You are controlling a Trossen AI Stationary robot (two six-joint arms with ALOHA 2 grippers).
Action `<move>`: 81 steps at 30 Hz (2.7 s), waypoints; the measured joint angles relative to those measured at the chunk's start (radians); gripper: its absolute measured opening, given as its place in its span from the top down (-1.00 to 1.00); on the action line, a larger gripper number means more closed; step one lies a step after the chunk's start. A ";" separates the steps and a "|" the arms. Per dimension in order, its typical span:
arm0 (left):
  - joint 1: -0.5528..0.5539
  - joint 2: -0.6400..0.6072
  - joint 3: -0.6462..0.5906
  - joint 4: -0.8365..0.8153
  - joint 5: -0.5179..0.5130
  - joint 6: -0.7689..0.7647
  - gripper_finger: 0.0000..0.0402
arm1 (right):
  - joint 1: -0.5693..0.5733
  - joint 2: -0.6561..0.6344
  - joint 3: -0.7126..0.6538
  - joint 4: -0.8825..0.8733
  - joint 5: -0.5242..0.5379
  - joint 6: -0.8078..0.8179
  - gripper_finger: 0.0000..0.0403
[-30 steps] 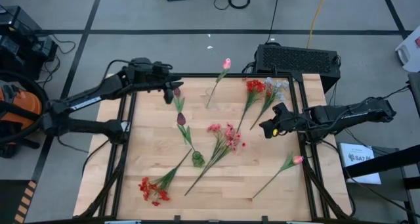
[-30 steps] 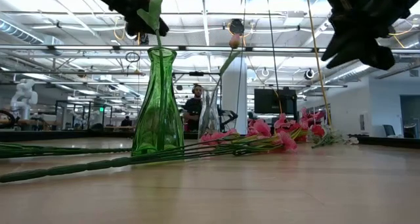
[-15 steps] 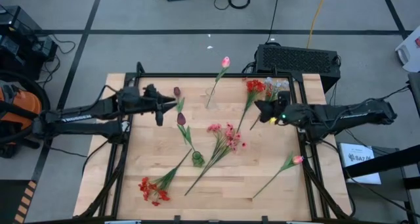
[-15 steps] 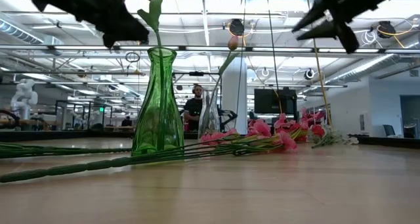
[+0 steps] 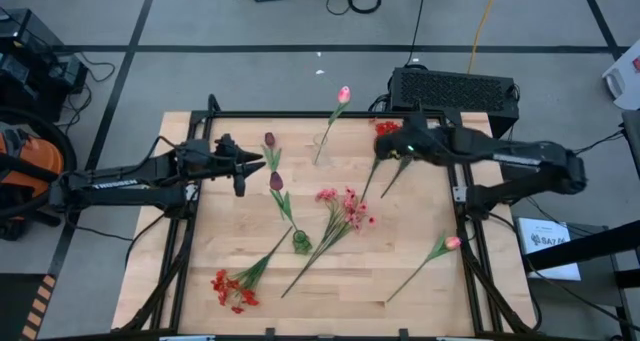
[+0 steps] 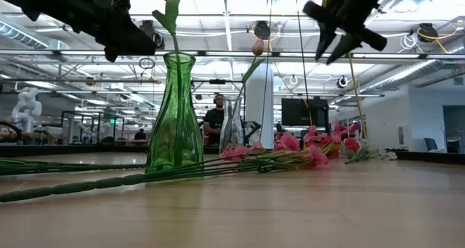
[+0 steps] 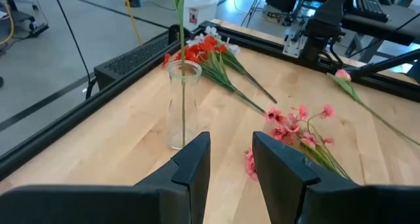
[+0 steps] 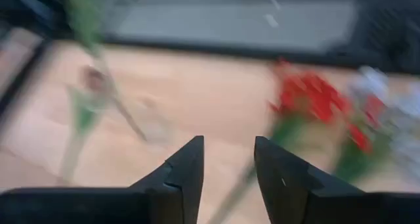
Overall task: Sort flowers into vase by color
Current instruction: Put the top orange flowers into the green flower vase
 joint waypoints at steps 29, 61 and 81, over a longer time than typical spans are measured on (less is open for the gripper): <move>0.000 0.000 0.000 -0.008 0.004 -0.003 0.39 | -0.282 0.361 0.040 -0.070 -0.295 0.109 -0.30; 0.000 0.000 0.001 -0.005 0.004 -0.003 0.39 | -0.358 0.630 -0.041 0.219 -0.352 0.088 0.80; -0.036 0.000 0.001 0.007 0.003 -0.001 0.39 | -0.054 -0.071 -0.041 0.076 0.015 0.025 0.99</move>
